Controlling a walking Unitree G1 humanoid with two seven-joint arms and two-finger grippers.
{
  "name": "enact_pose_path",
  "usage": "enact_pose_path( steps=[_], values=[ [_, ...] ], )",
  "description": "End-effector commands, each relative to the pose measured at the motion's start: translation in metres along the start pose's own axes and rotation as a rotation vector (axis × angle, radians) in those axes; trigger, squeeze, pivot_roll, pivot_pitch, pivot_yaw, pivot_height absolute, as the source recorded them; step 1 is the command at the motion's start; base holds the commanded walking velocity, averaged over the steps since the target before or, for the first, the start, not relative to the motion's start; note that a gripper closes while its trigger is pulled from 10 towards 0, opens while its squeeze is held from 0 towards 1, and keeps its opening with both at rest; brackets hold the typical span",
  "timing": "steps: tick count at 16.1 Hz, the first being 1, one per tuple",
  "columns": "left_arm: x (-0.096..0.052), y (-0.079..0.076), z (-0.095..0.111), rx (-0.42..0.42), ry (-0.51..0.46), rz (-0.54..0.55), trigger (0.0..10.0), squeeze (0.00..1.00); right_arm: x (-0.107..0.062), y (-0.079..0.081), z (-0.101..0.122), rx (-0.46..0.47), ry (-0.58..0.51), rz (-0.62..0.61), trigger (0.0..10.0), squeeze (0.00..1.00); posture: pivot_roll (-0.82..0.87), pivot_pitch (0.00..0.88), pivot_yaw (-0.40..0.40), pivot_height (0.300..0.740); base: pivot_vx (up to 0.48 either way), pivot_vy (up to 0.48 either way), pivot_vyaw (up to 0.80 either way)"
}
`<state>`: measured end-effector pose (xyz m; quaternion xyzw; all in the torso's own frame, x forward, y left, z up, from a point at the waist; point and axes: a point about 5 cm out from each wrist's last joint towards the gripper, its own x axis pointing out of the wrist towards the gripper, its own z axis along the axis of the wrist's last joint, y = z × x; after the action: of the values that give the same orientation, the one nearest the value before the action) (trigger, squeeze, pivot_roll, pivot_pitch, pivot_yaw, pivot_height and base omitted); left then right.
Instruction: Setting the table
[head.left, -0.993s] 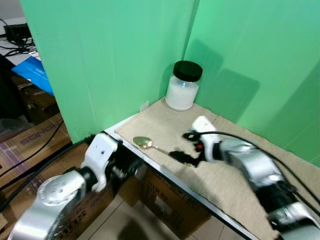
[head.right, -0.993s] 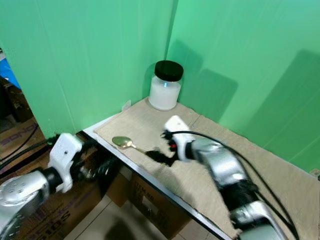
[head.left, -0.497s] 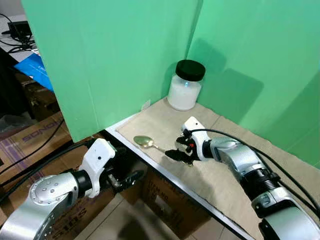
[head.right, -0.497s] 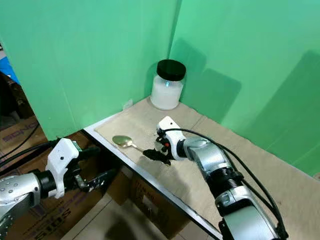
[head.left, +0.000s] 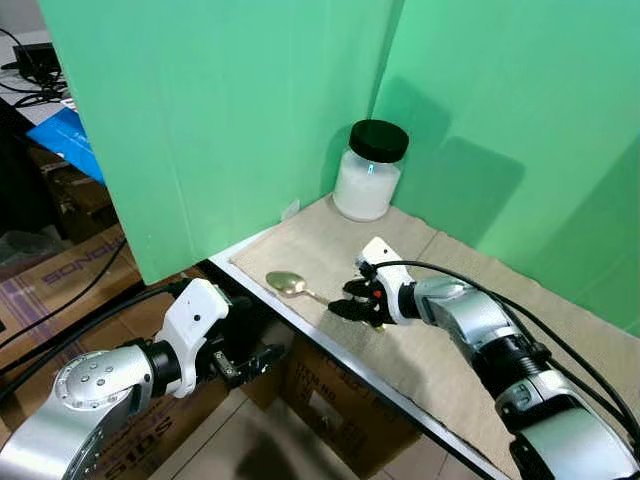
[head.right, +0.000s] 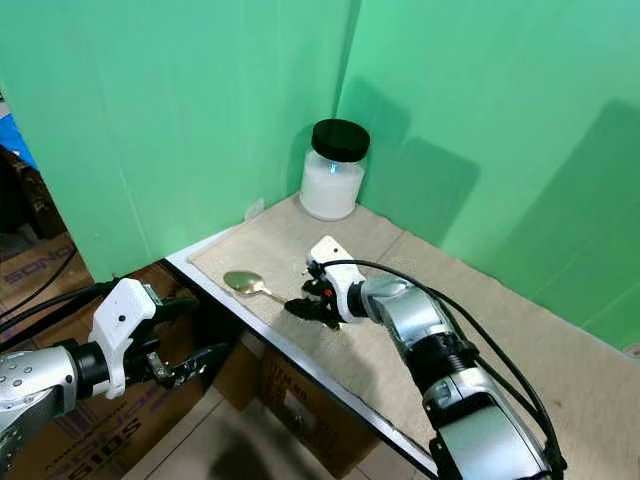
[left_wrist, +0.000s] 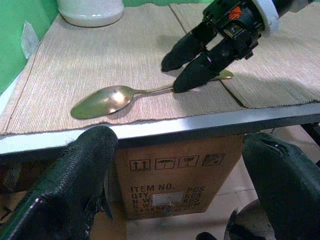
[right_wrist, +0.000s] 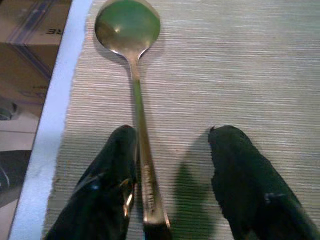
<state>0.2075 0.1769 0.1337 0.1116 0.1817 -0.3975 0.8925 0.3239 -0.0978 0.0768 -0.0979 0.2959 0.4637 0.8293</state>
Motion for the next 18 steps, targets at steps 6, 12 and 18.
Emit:
enact_pose_path(
  steps=[6, 12, 18],
  values=[
    [0.0006, -0.0019, 0.0023, 0.019, 0.001, -0.024, 10.0, 0.00, 0.0004, 0.0003, -0.0089, -0.062, 0.073, 0.017, 0.0, 0.00, 0.07, 0.000, -0.144, 0.740, 0.000, 0.000, 0.00],
    [0.0018, -0.0002, 0.0028, 0.032, 0.006, -0.028, 10.0, 0.00, -0.0008, -0.0012, -0.0098, -0.077, 0.084, 0.020, 0.0, 0.00, 0.07, 0.000, -0.143, 0.740, 0.000, 0.000, 0.00],
    [0.0024, 0.0017, 0.0038, 0.041, 0.002, -0.016, 10.0, 0.00, -0.0019, -0.0050, -0.0080, -0.054, 0.050, -0.013, 0.0, 0.00, 0.07, 0.000, -0.143, 0.740, 0.000, 0.000, 0.00]
  ],
)
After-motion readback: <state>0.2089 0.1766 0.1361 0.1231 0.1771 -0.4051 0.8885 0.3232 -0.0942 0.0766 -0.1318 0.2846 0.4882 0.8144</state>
